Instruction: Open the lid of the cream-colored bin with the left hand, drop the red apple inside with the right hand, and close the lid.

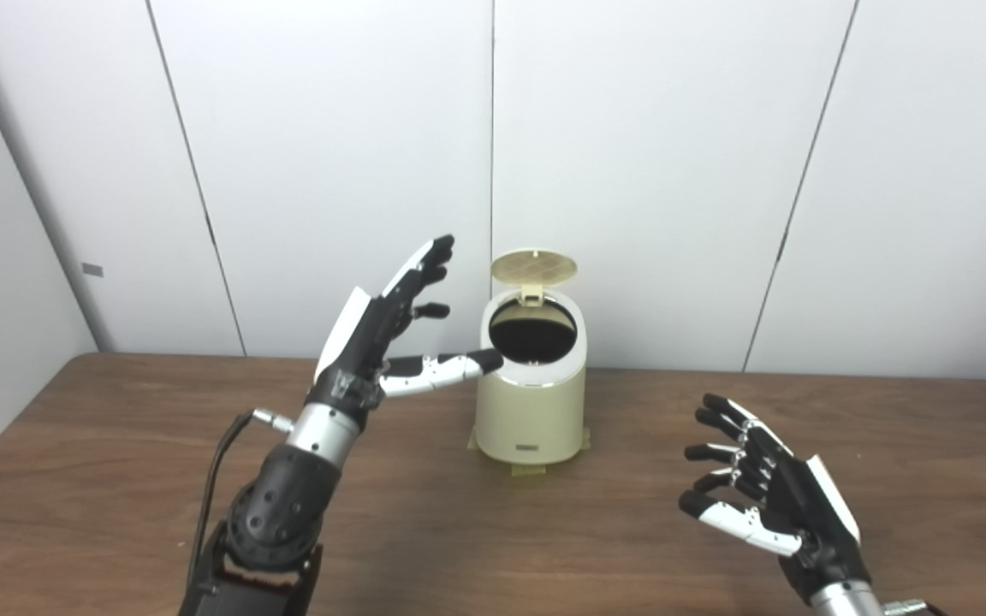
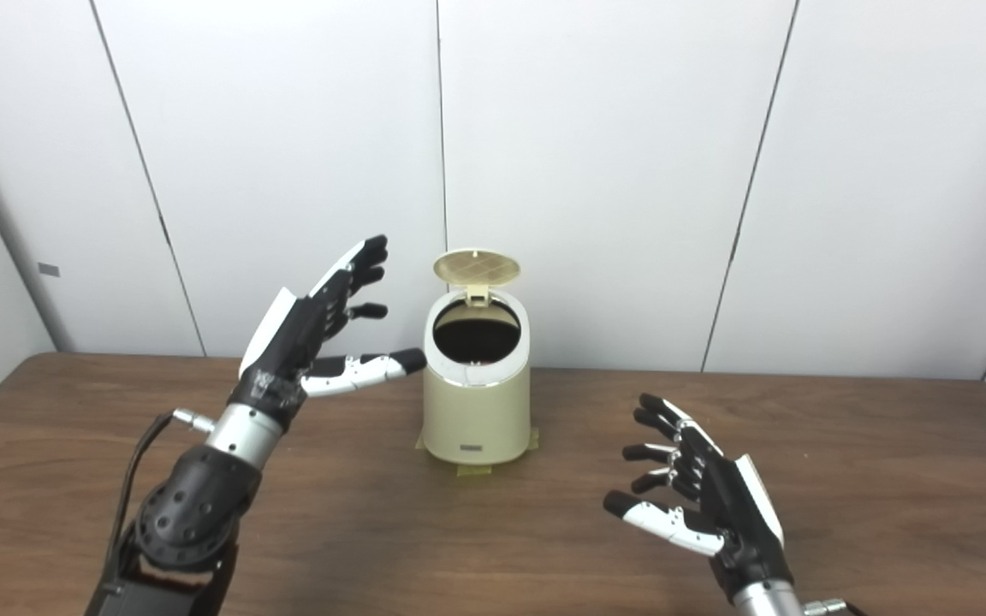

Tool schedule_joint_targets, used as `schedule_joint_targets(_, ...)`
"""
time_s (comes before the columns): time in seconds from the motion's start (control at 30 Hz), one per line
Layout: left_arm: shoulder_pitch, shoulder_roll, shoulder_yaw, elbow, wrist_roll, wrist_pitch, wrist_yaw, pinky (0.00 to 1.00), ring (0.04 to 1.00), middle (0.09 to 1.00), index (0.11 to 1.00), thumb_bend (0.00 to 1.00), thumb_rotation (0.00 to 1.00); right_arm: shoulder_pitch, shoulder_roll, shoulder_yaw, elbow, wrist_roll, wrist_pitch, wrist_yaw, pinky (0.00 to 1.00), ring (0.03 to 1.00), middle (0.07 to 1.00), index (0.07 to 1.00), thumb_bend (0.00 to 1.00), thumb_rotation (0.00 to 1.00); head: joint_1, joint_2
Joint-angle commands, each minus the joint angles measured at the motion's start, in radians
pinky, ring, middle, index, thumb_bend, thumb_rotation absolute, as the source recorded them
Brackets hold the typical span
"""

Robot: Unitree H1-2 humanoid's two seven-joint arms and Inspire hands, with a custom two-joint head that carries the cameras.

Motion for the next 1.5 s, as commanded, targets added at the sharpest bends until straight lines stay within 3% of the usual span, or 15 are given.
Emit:
schedule_joint_targets(0.0,-0.082,0.025,-0.002,0.013,0.025,0.001,-0.003,0.83,0.963,0.992,0.992,0.87,0.26,-0.039,0.001,-0.001,-0.036,0.008,-0.015,-0.011,0.51,0.694,0.853,0.844,0.89,0.38,0.0,0.0)
schedule_joint_targets(0.2,-0.203,0.022,-0.022,0.11,0.067,0.008,0.008,0.82,0.956,0.973,0.974,0.91,0.29,-0.045,0.002,0.003,-0.027,-0.001,-0.036,-0.015,0.5,0.674,0.843,0.832,0.91,0.43,-0.003,-0.002)
schedule_joint_targets(0.4,-0.309,0.037,-0.076,0.216,0.139,-0.015,-0.003,0.89,0.979,0.998,0.98,0.9,0.29,-0.042,0.002,0.009,-0.036,-0.02,-0.033,-0.019,0.49,0.647,0.834,0.818,0.91,0.49,-0.011,-0.008)
schedule_joint_targets(0.53,-0.348,0.055,-0.135,0.285,0.207,-0.07,-0.006,0.88,0.974,0.992,0.955,0.88,0.29,-0.039,0.002,0.015,-0.044,-0.012,-0.039,-0.007,0.45,0.609,0.809,0.815,0.87,0.5,-0.021,-0.007)
schedule_joint_targets(0.7,-0.372,0.062,-0.177,0.347,0.231,-0.128,-0.031,0.89,0.992,0.987,0.939,0.92,0.29,-0.035,-0.003,0.027,-0.054,0.015,-0.024,0.017,0.45,0.595,0.809,0.814,0.85,0.5,-0.032,-0.007)
schedule_joint_targets(0.8,-0.375,0.075,-0.205,0.358,0.259,-0.149,-0.052,0.9,0.997,0.989,0.946,0.92,0.31,-0.035,-0.011,0.038,-0.058,0.005,-0.016,0.023,0.45,0.596,0.806,0.801,0.86,0.51,-0.037,-0.005)
schedule_joint_targets(0.93,-0.371,0.084,-0.225,0.338,0.286,-0.118,-0.09,0.87,0.956,0.945,0.902,0.95,0.31,-0.037,-0.007,0.041,-0.057,0.015,-0.022,0.02,0.45,0.594,0.801,0.79,0.87,0.5,-0.039,-0.004)
schedule_joint_targets(1.07,-0.364,0.093,-0.232,0.323,0.309,-0.098,-0.116,0.94,0.922,0.882,0.839,0.94,0.31,-0.038,-0.004,0.041,-0.057,0.01,-0.015,0.012,0.45,0.596,0.801,0.79,0.88,0.51,-0.042,-0.005)
schedule_joint_targets(1.17,-0.36,0.097,-0.232,0.309,0.322,-0.085,-0.128,0.99,0.923,0.878,0.834,0.93,0.3,-0.04,-0.001,0.041,-0.055,0.01,-0.021,0.01,0.44,0.594,0.797,0.787,0.88,0.51,-0.043,-0.004)
schedule_joint_targets(1.47,-0.351,0.109,-0.224,0.273,0.336,-0.079,-0.16,1.0,0.941,0.883,0.838,0.91,0.3,-0.038,0.007,0.048,-0.066,-0.005,-0.011,0.004,0.44,0.592,0.798,0.788,0.89,0.52,-0.045,0.002)
